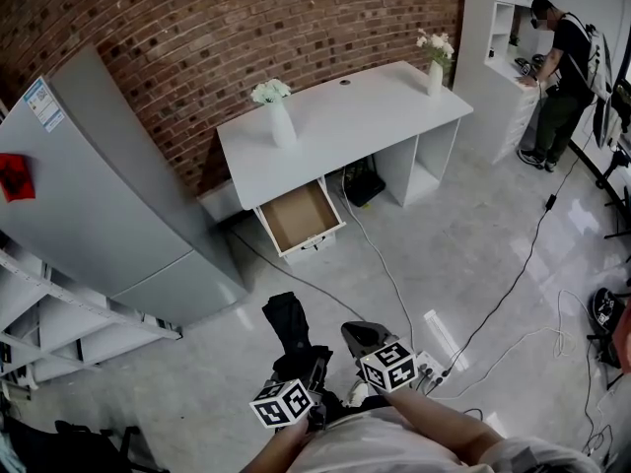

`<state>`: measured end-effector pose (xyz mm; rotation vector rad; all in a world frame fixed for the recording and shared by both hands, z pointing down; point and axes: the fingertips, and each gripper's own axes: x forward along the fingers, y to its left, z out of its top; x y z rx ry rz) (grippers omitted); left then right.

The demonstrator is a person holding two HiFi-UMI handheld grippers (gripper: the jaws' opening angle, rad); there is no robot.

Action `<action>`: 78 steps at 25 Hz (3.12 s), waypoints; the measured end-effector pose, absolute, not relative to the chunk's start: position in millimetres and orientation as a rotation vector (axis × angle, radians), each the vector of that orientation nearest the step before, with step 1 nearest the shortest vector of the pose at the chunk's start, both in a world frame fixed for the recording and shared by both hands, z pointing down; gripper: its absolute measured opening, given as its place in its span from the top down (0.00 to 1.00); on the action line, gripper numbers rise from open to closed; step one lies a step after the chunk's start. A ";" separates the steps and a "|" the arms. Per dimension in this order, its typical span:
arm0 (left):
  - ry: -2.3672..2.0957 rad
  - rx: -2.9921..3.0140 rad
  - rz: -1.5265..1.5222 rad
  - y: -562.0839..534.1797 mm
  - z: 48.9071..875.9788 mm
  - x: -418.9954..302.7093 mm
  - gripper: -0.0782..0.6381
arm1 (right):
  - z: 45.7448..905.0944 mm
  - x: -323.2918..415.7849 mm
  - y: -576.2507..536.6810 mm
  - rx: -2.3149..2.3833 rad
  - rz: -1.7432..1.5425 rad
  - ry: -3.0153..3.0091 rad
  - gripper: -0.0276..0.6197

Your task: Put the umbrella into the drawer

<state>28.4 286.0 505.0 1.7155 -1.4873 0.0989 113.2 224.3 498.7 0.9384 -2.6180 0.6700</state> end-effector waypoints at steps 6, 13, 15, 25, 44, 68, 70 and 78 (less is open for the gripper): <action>-1.490 1.697 0.079 277.4 508.5 21.8 0.53 | 501.4 116.6 215.9 0.963 0.680 -2.602 0.93; -1.466 1.710 0.058 253.3 511.0 17.5 0.53 | 508.6 112.3 195.3 0.978 0.681 -2.569 0.93; -1.452 1.709 0.048 241.4 515.5 11.8 0.53 | 512.0 106.8 188.0 0.976 0.674 -2.558 0.93; -1.390 1.696 0.052 175.1 530.0 -32.2 0.53 | 525.6 57.5 132.2 0.962 0.692 -2.489 0.93; -1.179 1.812 0.004 55.6 519.7 -100.8 0.53 | 514.5 -23.3 30.8 1.037 0.603 -2.349 0.93; -1.243 1.762 0.027 -15.7 523.9 -104.5 0.53 | 510.9 -43.2 -70.0 0.969 0.585 -2.456 0.93; -1.264 1.754 0.026 -25.1 523.8 -100.5 0.53 | 510.4 -40.1 -76.3 0.947 0.582 -2.471 0.93; -1.304 1.705 0.067 -43.9 536.7 -91.1 0.53 | 517.2 -26.2 -98.4 0.906 0.609 -2.487 0.93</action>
